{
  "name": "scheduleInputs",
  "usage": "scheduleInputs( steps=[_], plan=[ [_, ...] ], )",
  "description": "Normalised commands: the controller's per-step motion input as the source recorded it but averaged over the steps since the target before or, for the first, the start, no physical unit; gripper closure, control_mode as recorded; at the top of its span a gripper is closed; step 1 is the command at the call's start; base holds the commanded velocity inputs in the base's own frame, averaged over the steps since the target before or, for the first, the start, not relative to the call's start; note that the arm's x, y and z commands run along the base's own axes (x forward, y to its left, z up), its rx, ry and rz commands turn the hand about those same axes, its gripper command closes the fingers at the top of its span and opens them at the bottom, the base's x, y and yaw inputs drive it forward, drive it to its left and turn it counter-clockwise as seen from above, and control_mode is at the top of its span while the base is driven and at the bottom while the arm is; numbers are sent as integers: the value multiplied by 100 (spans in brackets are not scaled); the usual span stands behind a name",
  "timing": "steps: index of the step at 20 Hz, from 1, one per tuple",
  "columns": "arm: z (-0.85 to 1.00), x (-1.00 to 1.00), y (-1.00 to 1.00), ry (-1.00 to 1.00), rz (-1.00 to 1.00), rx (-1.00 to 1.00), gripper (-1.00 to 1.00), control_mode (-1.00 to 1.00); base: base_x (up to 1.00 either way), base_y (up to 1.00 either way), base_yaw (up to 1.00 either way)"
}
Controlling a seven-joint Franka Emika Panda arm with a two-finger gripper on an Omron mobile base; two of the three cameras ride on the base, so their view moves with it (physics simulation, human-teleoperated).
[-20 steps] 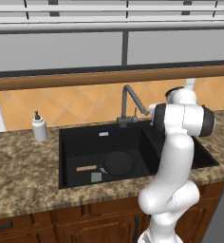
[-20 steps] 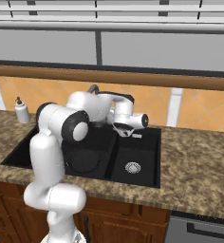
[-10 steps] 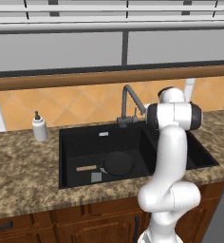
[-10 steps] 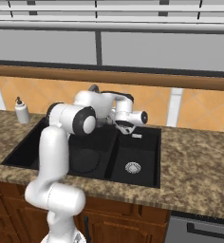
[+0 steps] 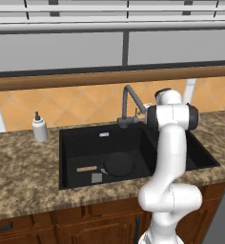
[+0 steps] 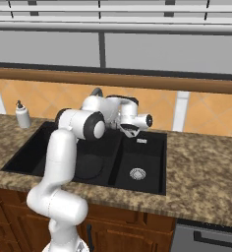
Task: Pick the pan and sponge and place them into the sink. Then turn on the water.
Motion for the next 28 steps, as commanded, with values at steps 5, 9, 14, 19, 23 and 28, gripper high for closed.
scheduleInputs(
  steps=[5,9,14,19,23,28],
  plan=[
    [-13,15,22,-1,0,0,-100,-100,0,0,0],
    [-20,25,12,0,0,0,-100,-100,0,0,0],
    [-19,31,9,0,0,0,-100,-100,0,0,0],
    [-19,28,13,0,0,0,-100,-100,0,0,0],
    [-25,12,13,0,0,0,100,-100,0,0,0],
    [-22,7,16,0,0,0,100,-100,0,0,0]
  ],
)
